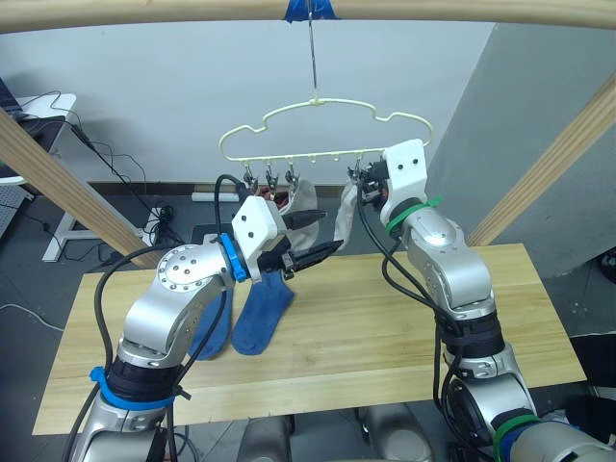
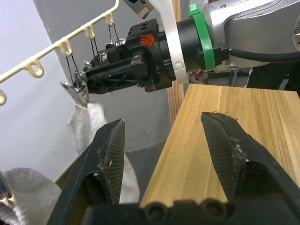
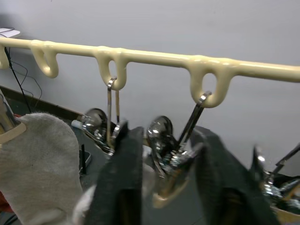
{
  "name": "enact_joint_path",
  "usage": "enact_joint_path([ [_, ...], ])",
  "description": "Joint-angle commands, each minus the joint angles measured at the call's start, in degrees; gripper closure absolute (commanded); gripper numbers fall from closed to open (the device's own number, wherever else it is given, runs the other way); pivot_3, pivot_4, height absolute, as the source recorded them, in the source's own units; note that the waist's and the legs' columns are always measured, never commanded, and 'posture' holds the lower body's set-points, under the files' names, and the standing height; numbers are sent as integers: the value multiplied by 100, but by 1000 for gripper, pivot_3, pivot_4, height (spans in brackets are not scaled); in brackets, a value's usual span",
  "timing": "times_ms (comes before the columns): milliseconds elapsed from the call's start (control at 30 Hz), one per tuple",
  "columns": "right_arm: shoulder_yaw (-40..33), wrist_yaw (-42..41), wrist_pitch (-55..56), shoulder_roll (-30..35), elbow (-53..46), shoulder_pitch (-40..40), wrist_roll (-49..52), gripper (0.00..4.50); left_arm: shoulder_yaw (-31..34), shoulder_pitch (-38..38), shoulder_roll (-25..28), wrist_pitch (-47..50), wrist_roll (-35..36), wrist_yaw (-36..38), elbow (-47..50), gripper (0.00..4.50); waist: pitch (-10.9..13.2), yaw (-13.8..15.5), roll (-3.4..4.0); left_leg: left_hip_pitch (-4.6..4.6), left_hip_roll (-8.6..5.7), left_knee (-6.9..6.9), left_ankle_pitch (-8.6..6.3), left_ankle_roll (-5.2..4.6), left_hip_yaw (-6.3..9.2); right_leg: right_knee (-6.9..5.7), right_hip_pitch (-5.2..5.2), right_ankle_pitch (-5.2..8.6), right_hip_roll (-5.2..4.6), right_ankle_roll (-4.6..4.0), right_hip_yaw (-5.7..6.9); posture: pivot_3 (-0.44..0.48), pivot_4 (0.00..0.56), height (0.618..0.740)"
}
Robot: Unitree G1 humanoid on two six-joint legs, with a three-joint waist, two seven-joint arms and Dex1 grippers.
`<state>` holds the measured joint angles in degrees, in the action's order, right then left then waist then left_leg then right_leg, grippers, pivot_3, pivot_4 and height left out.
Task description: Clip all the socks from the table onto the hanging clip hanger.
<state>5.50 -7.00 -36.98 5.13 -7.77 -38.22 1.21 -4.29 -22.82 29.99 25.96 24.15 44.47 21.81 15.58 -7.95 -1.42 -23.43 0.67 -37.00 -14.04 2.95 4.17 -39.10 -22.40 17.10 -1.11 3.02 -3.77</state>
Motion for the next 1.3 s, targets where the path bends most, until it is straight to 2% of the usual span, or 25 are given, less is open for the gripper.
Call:
enact_joint_path([
  [33,-73,54,64,-47,-279,-43,4,2939,8,10,-4,-52,34,17,181,1668,0,0,0,0,0,0,0,0,0,0,0,0,0,0,0,-150,244,740],
  [1300,69,-285,519,-198,229,-270,20,2939,18,120,35,-40,10,-7,256,1668,-1,1,0,0,0,-1,0,0,0,-2,0,0,0,0,1,-132,235,740],
])
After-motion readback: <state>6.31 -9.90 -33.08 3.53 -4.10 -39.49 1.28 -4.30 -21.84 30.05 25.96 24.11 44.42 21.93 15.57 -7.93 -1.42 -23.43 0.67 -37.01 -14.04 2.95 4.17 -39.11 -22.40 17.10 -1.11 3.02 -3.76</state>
